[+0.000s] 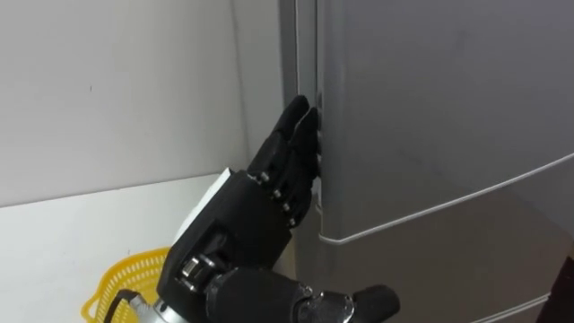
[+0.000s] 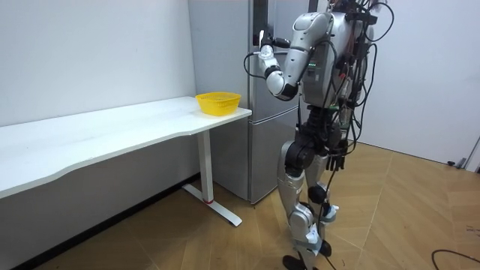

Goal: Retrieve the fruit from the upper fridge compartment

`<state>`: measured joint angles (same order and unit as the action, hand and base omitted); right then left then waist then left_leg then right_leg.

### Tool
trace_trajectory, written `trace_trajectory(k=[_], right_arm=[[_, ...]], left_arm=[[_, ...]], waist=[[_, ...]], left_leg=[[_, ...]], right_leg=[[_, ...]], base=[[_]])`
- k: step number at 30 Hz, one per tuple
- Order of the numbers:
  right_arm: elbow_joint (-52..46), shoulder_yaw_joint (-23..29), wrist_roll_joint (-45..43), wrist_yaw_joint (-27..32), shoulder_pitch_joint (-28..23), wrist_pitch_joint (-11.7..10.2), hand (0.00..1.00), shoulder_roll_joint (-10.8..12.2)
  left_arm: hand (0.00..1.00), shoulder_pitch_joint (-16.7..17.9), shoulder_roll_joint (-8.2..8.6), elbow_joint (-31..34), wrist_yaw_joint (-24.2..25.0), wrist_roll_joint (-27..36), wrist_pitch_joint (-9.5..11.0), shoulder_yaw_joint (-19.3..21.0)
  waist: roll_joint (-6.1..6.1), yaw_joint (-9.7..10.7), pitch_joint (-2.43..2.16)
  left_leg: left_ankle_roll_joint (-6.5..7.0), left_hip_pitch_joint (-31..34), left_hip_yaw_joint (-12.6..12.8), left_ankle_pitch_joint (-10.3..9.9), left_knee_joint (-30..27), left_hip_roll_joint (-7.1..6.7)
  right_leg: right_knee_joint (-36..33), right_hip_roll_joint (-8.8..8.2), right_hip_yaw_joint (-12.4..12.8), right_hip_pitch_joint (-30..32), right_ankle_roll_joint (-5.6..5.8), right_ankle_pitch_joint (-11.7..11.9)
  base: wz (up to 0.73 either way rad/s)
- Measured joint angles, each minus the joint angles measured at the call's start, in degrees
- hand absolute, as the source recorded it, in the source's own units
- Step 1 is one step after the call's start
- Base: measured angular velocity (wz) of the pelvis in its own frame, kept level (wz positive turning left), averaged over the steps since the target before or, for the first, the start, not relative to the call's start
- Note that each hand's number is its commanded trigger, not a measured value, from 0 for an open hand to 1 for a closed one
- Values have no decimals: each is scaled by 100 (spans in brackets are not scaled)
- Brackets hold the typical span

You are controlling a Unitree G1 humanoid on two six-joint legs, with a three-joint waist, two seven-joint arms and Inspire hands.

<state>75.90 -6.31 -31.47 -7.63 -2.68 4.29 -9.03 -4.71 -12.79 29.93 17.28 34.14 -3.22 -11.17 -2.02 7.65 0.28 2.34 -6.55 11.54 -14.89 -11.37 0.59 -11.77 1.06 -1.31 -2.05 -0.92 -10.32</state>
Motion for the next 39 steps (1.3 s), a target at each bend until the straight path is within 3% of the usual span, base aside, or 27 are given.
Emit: trace_trajectory(k=[15,39], right_arm=[[20,-145,201,2,25,-66,0,-56],[16,-146,646,69,24,-128,0,-157]], left_arm=[[0,-36,2,2,-2,2,27,-69],[0,-40,-6,2,-23,-1,102,-346]], waist=[[-7,5,-3],[-44,69,-23]], left_leg=[[0,-10,116,0,3,-10],[110,3,421,-20,78,-1]], right_leg=[[10,7,241,14,31,26],[15,23,292,98,100,156]], base=[[-1],[-2]])
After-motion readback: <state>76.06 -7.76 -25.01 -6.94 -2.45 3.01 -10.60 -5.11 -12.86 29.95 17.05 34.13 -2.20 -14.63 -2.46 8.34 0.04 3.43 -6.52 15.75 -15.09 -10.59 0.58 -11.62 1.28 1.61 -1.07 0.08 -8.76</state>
